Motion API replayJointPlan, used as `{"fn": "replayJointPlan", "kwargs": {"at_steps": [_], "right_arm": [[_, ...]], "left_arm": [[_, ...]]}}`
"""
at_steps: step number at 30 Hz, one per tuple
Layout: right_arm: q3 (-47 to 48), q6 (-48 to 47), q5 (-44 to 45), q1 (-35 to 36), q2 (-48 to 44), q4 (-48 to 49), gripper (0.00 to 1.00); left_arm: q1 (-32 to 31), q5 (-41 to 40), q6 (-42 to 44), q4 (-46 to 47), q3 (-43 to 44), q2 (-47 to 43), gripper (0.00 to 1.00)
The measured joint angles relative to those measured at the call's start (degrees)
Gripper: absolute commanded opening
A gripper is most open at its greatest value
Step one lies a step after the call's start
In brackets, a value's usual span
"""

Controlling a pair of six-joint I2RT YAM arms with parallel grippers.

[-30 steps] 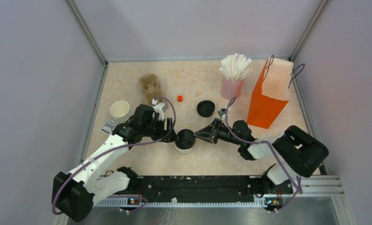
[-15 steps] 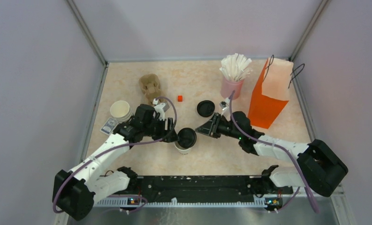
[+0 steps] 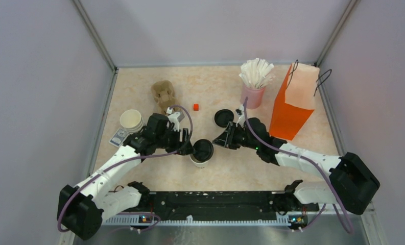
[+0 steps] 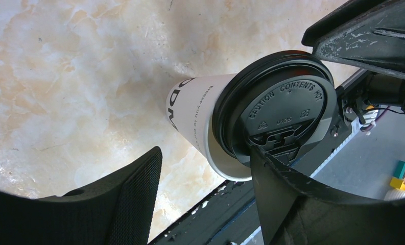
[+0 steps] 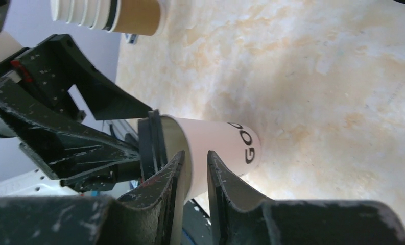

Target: Pack the takeout coffee

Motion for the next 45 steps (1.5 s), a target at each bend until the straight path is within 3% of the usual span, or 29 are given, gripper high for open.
{"fn": "replayJointPlan", "kwargs": {"at_steps": [3, 12, 27, 45], "right_arm": [[0.1, -1.1, 2.7, 0.2, -1.6, -3.3, 0.22], [1.6, -4.1, 7.2, 2.7, -5.8, -8.2, 0.41], [13.6, -12.5, 17.4, 12.5, -0.7, -17.7, 0.35], [15.1, -14.9, 20.5, 13.8, 1.9, -21.5, 0.31]], "left_arm": [[0.0, 0.0, 0.0, 0.0, 0.0, 0.0, 0.69], [0.0, 0.0, 0.0, 0.0, 0.0, 0.0, 0.69], [0.0, 0.0, 0.0, 0.0, 0.0, -0.4, 0.68], [0.0, 1.1, -0.7, -0.1, 0.2, -1.8, 0.71]]}}
